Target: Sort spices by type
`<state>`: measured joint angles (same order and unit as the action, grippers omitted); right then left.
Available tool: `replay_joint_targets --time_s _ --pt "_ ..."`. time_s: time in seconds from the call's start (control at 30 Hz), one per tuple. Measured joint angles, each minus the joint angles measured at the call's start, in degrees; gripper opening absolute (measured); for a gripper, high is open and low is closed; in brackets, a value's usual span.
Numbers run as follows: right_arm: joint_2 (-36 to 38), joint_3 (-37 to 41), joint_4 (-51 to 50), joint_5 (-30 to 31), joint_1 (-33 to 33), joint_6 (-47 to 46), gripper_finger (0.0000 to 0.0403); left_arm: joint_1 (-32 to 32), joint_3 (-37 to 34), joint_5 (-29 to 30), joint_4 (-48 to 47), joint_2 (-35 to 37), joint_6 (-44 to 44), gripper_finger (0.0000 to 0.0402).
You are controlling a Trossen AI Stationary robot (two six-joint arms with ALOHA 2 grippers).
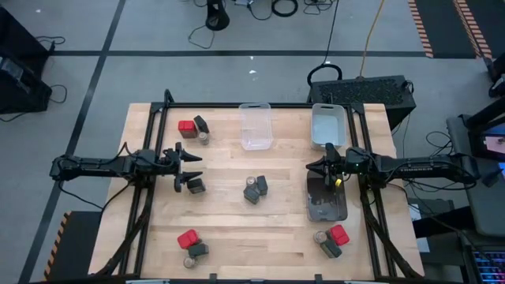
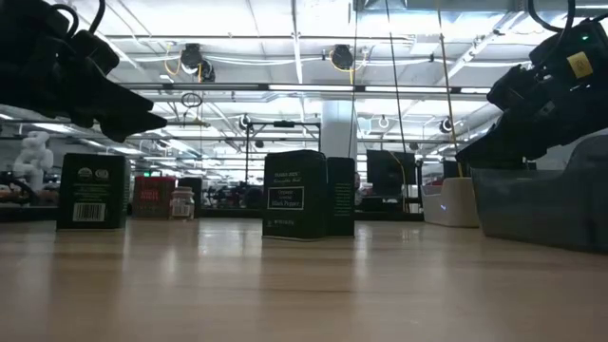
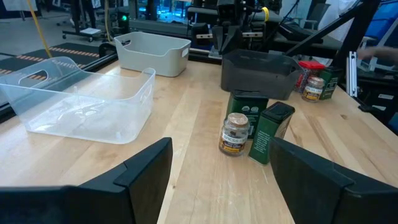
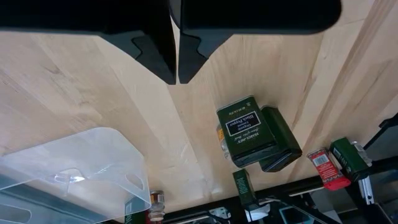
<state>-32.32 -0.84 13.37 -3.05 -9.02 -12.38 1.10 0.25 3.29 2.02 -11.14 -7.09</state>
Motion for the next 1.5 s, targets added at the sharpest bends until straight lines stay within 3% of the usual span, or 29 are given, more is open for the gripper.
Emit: replay_joint_targets --time_s 0.9,1.1,1.27,1.5 --pt "0.00 0.00 0.00 0.01 0.00 0.00 0.0000 0.00 0.00 0.01 0.00 0.01 0.00 0.0272" --pt "0.01 0.00 0.00 0.01 0.00 0.00 0.0000 0.00 -0.01 7.09 0.64 0.02 1.86 0.0272" --pt "0.00 0.00 0.63 0.00 0.00 -1.15 0.0000 0.04 -0.01 7.55 0.75 0.02 6.59 0.0272" --pt "-0.02 -5.39 3.87 -0.26 0.00 -3.41 0.0000 0.02 0.01 4.68 3.62 0.02 -12.17 0.0272"
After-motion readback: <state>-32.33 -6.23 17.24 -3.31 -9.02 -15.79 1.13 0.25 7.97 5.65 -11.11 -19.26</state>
